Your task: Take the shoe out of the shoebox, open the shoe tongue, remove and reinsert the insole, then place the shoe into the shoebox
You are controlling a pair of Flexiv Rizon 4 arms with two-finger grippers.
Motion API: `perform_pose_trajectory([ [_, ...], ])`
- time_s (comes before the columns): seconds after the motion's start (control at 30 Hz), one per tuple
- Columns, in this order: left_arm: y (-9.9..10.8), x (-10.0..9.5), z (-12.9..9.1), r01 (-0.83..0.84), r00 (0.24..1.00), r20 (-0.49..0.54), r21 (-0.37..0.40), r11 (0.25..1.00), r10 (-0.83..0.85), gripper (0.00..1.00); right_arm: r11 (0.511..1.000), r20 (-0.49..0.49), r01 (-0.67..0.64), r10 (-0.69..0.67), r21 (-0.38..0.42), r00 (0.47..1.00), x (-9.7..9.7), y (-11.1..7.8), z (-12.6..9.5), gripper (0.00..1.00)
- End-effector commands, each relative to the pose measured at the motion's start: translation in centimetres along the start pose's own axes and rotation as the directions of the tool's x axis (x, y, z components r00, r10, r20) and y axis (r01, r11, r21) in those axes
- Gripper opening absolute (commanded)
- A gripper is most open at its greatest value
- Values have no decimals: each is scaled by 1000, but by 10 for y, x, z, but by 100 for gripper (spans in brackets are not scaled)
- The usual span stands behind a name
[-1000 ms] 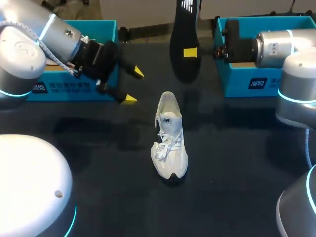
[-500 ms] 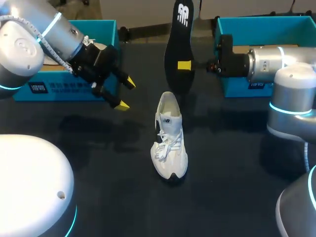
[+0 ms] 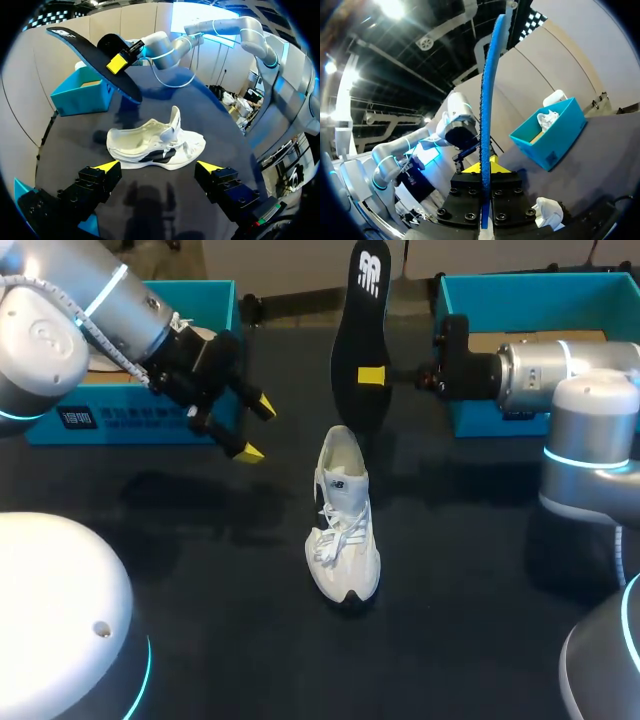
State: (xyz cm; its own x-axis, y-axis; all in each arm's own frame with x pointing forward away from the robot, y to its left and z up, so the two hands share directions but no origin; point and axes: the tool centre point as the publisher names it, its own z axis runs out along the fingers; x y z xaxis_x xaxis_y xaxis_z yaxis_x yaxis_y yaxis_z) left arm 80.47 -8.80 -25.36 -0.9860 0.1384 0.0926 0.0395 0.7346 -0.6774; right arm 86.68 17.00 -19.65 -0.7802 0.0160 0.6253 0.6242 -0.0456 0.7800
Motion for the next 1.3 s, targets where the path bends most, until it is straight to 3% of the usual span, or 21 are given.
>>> perform_pose_trajectory([
  [0.03, 0, 1, -1, 0, 1000, 2, -2, 1000, 0, 100, 1000, 1, -1, 1, 1, 1000, -1, 0, 2, 0],
  [0.2, 8, -7, -3, 92, 995, 25, -26, 995, -92, 100, 998, 34, 56, -55, -11, 998, -4, -1, -1, 0],
  [0.33, 13, -12, -1, 171, 985, 25, -12, 985, -171, 100, 992, 101, 122, -124, 26, 987, -12, -2, 1, 0],
  [0.57, 22, -23, 9, 271, 962, 20, -43, 962, -271, 100, 983, 129, 176, -182, 57, 975, -23, -9, 9, 0],
  [1.07, 36, -29, 41, 323, 946, 1, -106, 940, -325, 100, 970, 162, 211, -229, 121, 960, -34, -36, 23, 0],
  [1.3, 36, -25, 44, 321, 947, 6, -119, 940, -322, 100, 970, 162, 207, -226, 126, 961, -39, -47, 21, 0],
])
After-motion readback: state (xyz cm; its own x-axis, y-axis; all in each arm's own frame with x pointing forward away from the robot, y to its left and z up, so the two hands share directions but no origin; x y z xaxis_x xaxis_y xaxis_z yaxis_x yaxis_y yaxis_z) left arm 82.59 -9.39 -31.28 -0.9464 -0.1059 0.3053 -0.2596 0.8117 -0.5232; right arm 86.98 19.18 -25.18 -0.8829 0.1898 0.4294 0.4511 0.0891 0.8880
